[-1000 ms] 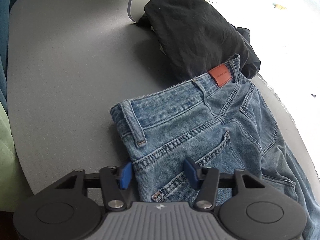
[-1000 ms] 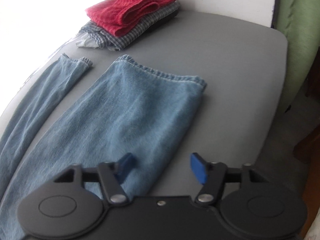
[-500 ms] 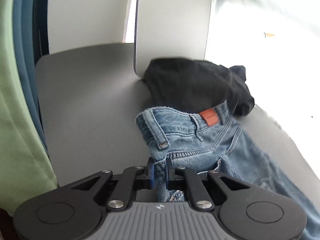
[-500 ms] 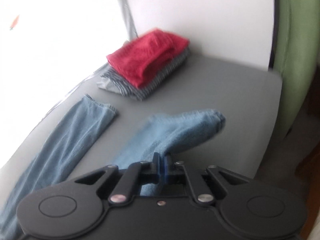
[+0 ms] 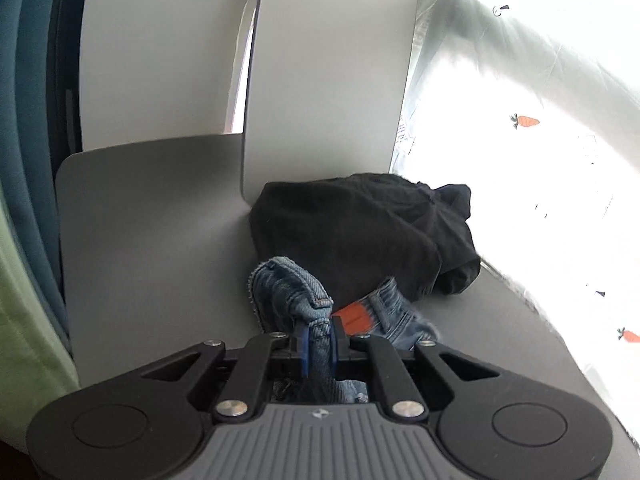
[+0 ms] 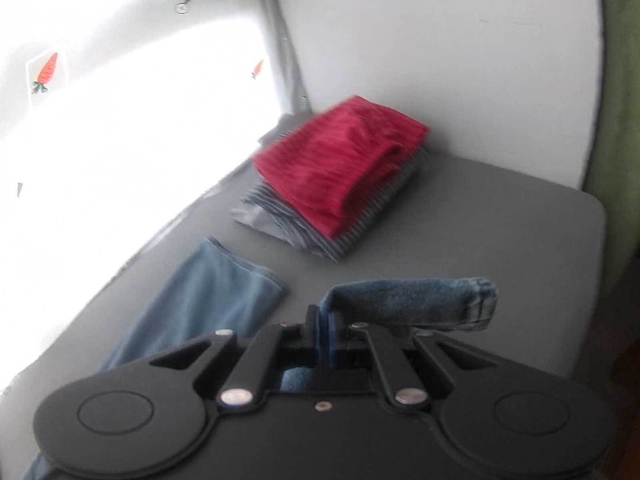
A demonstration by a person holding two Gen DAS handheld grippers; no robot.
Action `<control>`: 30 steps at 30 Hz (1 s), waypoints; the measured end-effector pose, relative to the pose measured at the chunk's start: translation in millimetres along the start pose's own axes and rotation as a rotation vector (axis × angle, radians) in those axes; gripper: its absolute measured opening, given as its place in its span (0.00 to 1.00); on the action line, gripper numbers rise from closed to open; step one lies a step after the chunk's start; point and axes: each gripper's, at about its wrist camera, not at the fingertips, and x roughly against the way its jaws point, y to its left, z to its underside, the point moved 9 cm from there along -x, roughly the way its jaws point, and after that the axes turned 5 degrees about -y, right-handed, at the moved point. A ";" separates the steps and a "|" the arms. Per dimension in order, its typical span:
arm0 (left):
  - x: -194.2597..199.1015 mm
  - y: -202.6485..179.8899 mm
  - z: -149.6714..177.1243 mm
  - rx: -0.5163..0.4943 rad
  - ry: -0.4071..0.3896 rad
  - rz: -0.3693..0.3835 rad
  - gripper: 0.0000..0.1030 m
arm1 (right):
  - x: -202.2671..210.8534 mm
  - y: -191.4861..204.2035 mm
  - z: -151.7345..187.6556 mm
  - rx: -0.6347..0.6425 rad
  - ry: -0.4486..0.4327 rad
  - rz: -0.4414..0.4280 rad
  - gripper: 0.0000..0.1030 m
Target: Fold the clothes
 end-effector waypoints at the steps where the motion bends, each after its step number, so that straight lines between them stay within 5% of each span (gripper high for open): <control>1: -6.5 -11.3 -4.6 -0.007 -0.021 0.002 0.11 | -10.9 13.7 -8.8 -0.001 -0.002 -0.026 0.04; 10: -119.9 -119.6 -11.3 -0.068 -0.056 -0.013 0.10 | -159.8 172.9 -58.5 0.079 0.048 -0.119 0.04; 15: -212.9 -164.1 15.3 -0.184 -0.012 -0.139 0.16 | -264.8 256.2 -25.0 0.204 0.187 -0.099 0.13; 17: -227.5 -176.5 28.5 -0.227 0.013 -0.101 0.22 | -288.9 275.2 -7.0 0.276 0.220 -0.084 0.13; 18: -226.0 -181.4 32.3 -0.246 0.012 -0.079 0.22 | -286.8 277.5 -4.4 0.276 0.208 -0.100 0.20; 19: -221.2 -187.0 35.3 -0.278 -0.002 -0.058 0.26 | -283.4 279.2 -2.3 0.273 0.194 -0.117 0.43; 20: -212.9 -193.2 37.6 -0.322 -0.028 -0.038 0.32 | -275.0 276.7 -2.0 0.264 0.163 -0.137 0.55; 21: -204.6 -199.5 39.9 -0.366 -0.055 -0.018 0.48 | -264.2 270.6 -1.0 0.260 0.128 -0.152 0.62; 22: -196.4 -206.9 43.3 -0.409 -0.075 0.003 0.61 | -253.9 262.6 0.5 0.261 0.101 -0.158 0.62; 23: -187.4 -216.3 49.5 -0.441 -0.075 0.037 0.63 | -242.5 251.4 1.9 0.263 0.086 -0.147 0.62; 26: -157.2 -248.1 81.1 -0.488 -0.007 0.192 0.65 | -215.0 206.6 12.3 0.266 0.064 -0.085 0.62; 30: -117.7 -301.2 164.3 -0.559 0.155 0.416 0.69 | -194.4 137.4 35.3 0.210 0.078 0.019 0.63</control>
